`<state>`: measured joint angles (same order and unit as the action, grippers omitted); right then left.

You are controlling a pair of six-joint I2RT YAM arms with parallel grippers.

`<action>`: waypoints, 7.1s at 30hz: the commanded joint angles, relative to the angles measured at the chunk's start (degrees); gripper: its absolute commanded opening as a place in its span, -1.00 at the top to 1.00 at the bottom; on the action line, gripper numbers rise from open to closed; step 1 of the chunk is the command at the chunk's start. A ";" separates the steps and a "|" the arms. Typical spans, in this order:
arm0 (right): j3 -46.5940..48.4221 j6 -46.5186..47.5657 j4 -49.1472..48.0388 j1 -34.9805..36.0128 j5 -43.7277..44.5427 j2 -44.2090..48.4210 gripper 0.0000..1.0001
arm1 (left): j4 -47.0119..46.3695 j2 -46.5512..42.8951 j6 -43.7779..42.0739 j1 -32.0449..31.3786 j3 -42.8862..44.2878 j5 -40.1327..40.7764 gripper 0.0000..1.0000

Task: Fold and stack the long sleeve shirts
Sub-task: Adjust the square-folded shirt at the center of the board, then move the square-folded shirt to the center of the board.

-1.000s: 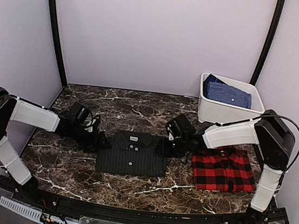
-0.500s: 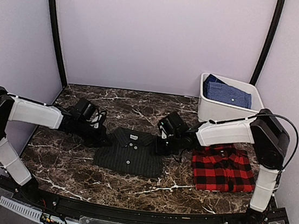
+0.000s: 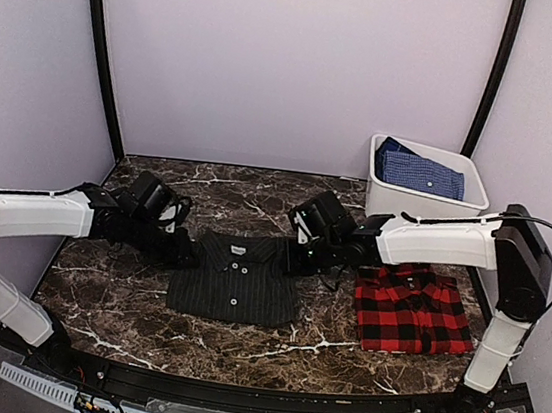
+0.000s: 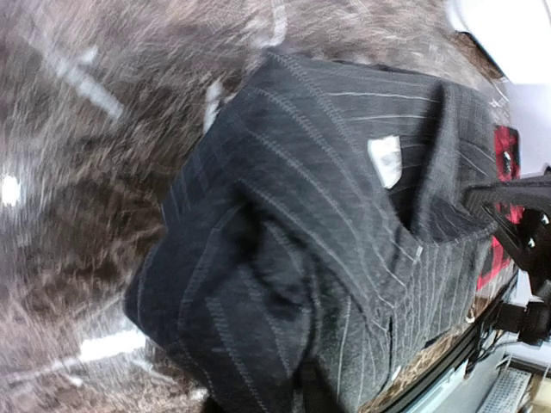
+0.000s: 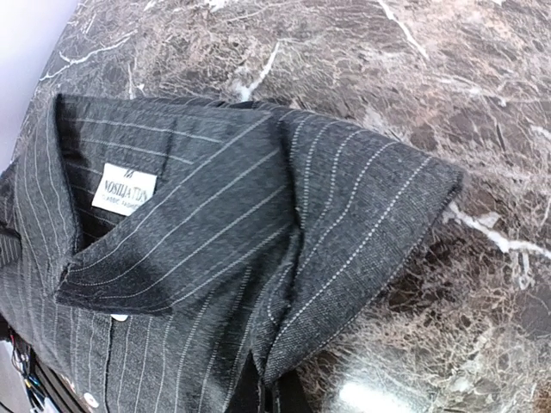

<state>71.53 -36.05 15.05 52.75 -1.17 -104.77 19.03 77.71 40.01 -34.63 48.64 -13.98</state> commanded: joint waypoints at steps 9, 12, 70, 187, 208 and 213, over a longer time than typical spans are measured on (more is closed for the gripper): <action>-8.92 0.43 -0.25 -4.15 2.68 4.75 0.18 | 1.99 5.28 -1.04 1.15 0.89 6.83 -0.09; -7.82 0.70 0.91 -3.91 4.07 5.90 0.16 | 1.27 7.53 -2.64 1.89 2.22 6.31 0.05; -4.70 0.00 -0.67 -1.99 8.86 2.80 1.00 | -6.57 9.23 -8.32 4.55 1.62 2.02 0.95; -3.88 0.78 -1.83 -1.48 12.81 15.21 -0.96 | -5.54 19.73 1.29 -9.55 12.11 3.30 0.44; -19.77 -1.37 5.75 -5.91 21.18 26.05 -0.97 | -2.43 27.71 -1.77 -6.15 10.58 9.61 0.44; -20.60 -2.41 7.63 -5.91 21.74 25.05 -0.97 | -1.43 23.49 -3.97 -1.47 6.74 9.39 0.44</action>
<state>51.70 -37.56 20.75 47.20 18.63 -78.91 11.31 103.48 38.61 -39.79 59.64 -7.75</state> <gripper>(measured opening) 0.986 0.281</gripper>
